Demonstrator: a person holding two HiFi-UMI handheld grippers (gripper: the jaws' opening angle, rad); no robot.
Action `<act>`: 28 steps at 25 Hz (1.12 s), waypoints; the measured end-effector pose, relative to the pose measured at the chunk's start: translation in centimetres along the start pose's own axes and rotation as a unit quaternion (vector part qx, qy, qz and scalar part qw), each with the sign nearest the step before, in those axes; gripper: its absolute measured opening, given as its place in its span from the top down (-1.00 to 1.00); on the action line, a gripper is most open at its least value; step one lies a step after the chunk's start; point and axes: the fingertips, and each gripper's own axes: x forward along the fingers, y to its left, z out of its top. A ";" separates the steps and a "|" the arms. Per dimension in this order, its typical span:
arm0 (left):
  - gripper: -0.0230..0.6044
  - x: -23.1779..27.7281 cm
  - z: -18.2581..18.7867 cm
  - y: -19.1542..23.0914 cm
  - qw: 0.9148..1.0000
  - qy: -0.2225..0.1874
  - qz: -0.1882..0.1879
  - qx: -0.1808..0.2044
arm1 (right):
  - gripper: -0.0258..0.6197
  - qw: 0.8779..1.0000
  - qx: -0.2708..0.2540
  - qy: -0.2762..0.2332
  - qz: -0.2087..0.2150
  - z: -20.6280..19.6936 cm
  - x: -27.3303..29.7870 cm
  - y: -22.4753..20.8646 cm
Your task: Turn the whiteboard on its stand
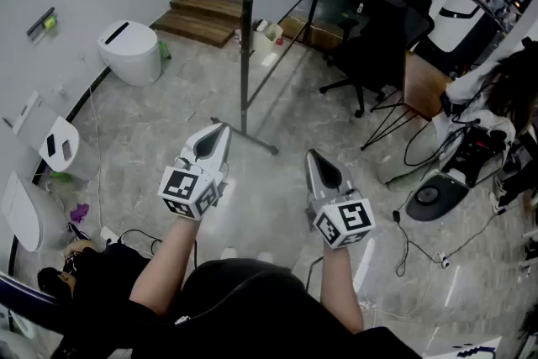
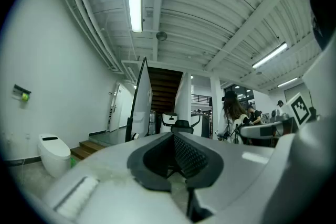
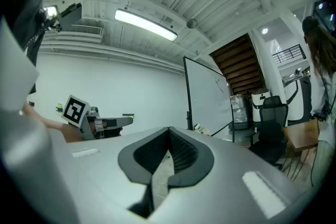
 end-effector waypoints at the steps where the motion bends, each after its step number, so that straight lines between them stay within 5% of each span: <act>1: 0.92 0.1 0.0 -0.1 1.000 0.001 0.000 0.000 | 0.90 1.000 0.000 0.000 0.001 0.0 0.0 -0.1; 17: 0.92 1.9 -2.1 -2.6 1.000 0.018 0.013 -0.002 | 0.89 0.999 0.023 -0.008 0.028 -0.8 -1.8 -2.9; 28: 0.92 0.0 -4.2 -4.0 0.998 0.025 0.055 -0.009 | 0.89 0.997 0.033 0.010 0.064 -2.7 -3.8 -3.6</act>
